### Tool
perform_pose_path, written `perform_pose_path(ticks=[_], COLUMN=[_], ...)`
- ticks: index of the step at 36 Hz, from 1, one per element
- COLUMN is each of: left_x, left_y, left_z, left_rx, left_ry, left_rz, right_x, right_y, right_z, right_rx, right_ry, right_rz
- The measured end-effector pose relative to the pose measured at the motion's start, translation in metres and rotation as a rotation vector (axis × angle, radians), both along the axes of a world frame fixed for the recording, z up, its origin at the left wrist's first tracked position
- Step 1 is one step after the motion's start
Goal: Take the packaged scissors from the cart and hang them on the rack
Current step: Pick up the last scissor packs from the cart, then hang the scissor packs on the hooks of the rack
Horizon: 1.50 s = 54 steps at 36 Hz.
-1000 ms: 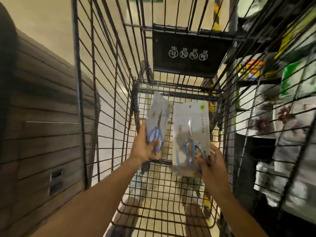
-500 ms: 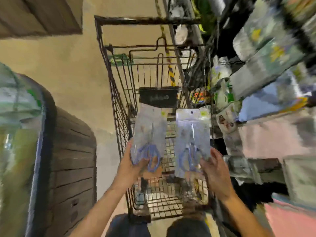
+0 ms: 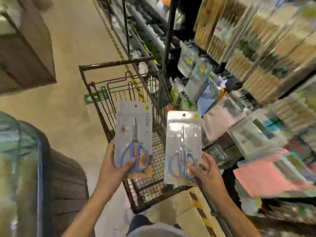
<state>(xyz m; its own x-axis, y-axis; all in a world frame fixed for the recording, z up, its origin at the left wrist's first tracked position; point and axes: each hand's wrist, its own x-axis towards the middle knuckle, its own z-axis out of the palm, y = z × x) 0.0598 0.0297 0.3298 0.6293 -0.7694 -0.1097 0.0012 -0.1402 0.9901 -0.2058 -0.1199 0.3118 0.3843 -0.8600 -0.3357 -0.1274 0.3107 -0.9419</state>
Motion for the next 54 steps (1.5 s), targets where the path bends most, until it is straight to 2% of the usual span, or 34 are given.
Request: perform_pose_path(ticks=[5, 11, 14, 25, 36, 40, 48, 54], left_x=[-0.041, -0.112, -0.151, -0.279, -0.346, -0.363, -0.410, -0.430], left_y=[0.015, 0.021, 0.021, -0.007, -0.036, -0.046, -0.048, -0.061], left_z=[0.028, 0.055, 0.063, 0.092, 0.120, 0.131, 0.151, 0.172], left_rx=[-0.058, -0.151, -0.159, -0.259, -0.479, -0.461, -0.559, -0.577], left_ry=[-0.082, -0.105, -0.160, -0.129, -0.186, -0.141, -0.212, -0.113], left_rz=[-0.021, -0.014, -0.065, -0.358, -0.688, -0.773, -0.813, -0.817], right_x=[-0.053, -0.138, -0.181, -0.309, -0.368, -0.389, -0.427, -0.451], right_y=[0.016, 0.036, 0.046, 0.104, 0.181, 0.205, 0.234, 0.225], right_z=[0.026, 0.051, 0.059, 0.099, 0.134, 0.153, 0.181, 0.194], right_rx=[-0.119, -0.249, -0.280, -0.411, -0.488, -0.538, -0.642, -0.702], right_ry=[-0.081, -0.139, -0.162, -0.177, -0.090, -0.050, 0.010, -0.013], right_rz=[0.034, -0.037, -0.101, -0.355, -0.629, -0.729, -0.865, -0.895])
